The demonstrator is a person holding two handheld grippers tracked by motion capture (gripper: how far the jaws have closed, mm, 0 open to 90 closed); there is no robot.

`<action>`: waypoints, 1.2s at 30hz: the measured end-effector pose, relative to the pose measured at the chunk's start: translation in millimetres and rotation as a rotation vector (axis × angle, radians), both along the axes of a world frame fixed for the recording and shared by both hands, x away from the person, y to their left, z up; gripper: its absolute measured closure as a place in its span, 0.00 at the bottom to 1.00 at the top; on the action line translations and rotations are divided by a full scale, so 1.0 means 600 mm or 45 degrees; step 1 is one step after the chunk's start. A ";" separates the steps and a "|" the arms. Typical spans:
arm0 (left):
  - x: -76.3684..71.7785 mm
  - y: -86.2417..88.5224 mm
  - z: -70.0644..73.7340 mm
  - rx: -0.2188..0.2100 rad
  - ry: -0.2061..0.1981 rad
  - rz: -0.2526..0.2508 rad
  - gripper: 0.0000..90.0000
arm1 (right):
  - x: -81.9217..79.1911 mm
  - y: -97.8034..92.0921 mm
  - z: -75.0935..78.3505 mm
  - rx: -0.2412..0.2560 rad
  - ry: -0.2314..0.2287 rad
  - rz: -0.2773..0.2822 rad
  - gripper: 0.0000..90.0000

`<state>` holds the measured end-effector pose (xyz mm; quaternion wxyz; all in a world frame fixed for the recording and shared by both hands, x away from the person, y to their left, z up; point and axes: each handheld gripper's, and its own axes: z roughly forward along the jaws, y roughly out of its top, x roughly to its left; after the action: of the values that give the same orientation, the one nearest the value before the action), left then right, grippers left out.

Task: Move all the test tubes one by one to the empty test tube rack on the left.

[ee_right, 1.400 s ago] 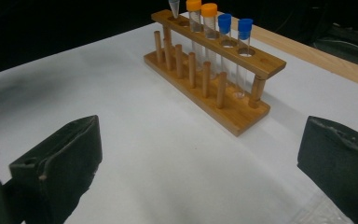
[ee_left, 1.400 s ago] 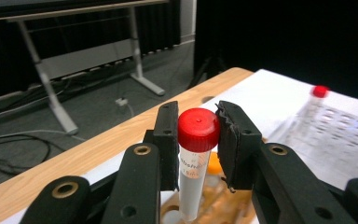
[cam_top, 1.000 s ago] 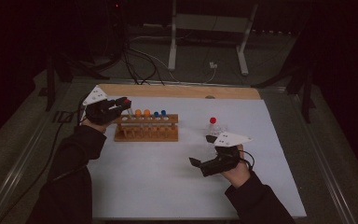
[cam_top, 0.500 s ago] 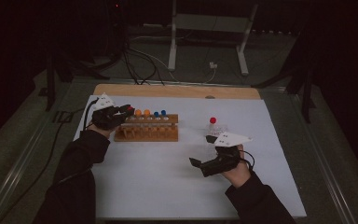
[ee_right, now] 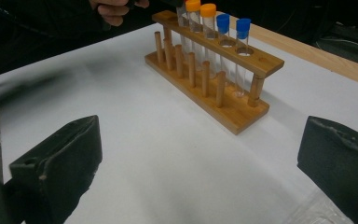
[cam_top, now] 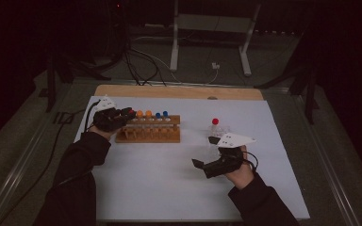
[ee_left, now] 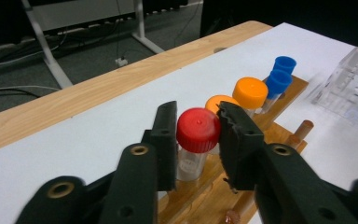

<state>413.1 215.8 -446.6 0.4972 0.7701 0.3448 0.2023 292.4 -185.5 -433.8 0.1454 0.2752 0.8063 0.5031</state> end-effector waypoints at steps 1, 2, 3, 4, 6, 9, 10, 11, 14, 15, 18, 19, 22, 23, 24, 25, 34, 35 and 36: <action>-0.002 0.000 0.002 -0.006 -0.001 0.001 0.62 | 0.000 -0.001 0.001 0.000 0.000 -0.002 0.00; -0.005 0.002 0.004 -0.018 0.004 -0.013 0.57 | 0.000 -0.001 0.002 0.001 -0.001 -0.003 0.00; -0.008 0.003 0.006 -0.017 0.001 -0.016 0.51 | 0.000 -0.003 0.003 0.001 -0.006 -0.001 0.00; -0.012 0.003 0.008 -0.015 -0.004 -0.018 0.45 | 0.001 -0.004 0.004 0.002 -0.008 -0.007 0.00; -0.021 0.005 0.012 -0.018 -0.007 -0.028 0.35 | 0.002 -0.009 0.008 0.007 -0.014 -0.019 0.00; -0.035 0.006 0.016 -0.031 0.005 -0.052 0.19 | 0.008 -0.019 0.013 0.012 -0.024 -0.044 0.00; -0.040 0.006 0.017 -0.032 0.008 -0.061 0.17 | 0.011 -0.024 0.014 0.010 -0.027 -0.055 0.00; -0.045 0.006 0.017 -0.041 0.022 -0.081 0.13 | 0.014 -0.028 0.015 0.012 -0.029 -0.066 0.00; -0.062 0.003 0.017 -0.048 0.032 -0.123 0.04 | 0.025 -0.041 0.016 0.011 -0.031 -0.106 0.00; -0.067 0.002 0.018 -0.052 0.030 -0.127 0.03 | 0.030 -0.046 0.015 0.008 -0.021 -0.113 0.00; -0.085 -0.001 0.019 -0.073 0.019 -0.159 0.02 | 0.044 -0.059 0.006 -0.007 -0.007 -0.160 0.00; -0.090 -0.003 0.018 -0.081 0.016 -0.173 0.02 | 0.050 -0.063 0.002 -0.006 0.007 -0.172 0.00; -0.105 -0.009 0.016 -0.082 0.006 -0.200 0.02 | 0.065 -0.073 -0.009 -0.022 0.026 -0.213 0.00; -0.109 -0.011 0.015 -0.075 0.003 -0.206 0.02 | 0.070 -0.075 -0.012 -0.034 0.026 -0.228 0.00; -0.112 -0.013 0.015 -0.066 0.000 -0.209 0.02 | 0.075 -0.076 -0.015 -0.054 0.032 -0.235 0.02; -0.114 -0.015 0.014 -0.077 0.006 -0.226 0.02 | 0.081 -0.076 -0.019 -0.067 0.035 -0.251 0.04; -0.124 -0.021 0.016 -0.063 -0.003 -0.247 0.02 | 0.137 -0.079 -0.046 -0.164 0.075 -0.342 0.45; -0.124 -0.022 0.015 -0.061 -0.005 -0.243 0.02 | 0.141 -0.078 -0.047 -0.171 0.079 -0.348 0.50; -0.124 -0.022 0.015 -0.055 -0.008 -0.243 0.02 | 0.147 -0.078 -0.049 -0.179 0.095 -0.344 0.52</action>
<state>338.7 202.3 -437.7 0.5317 0.7880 0.2724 0.1489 380.8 -232.1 -463.1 0.2006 0.3887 0.8001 0.4106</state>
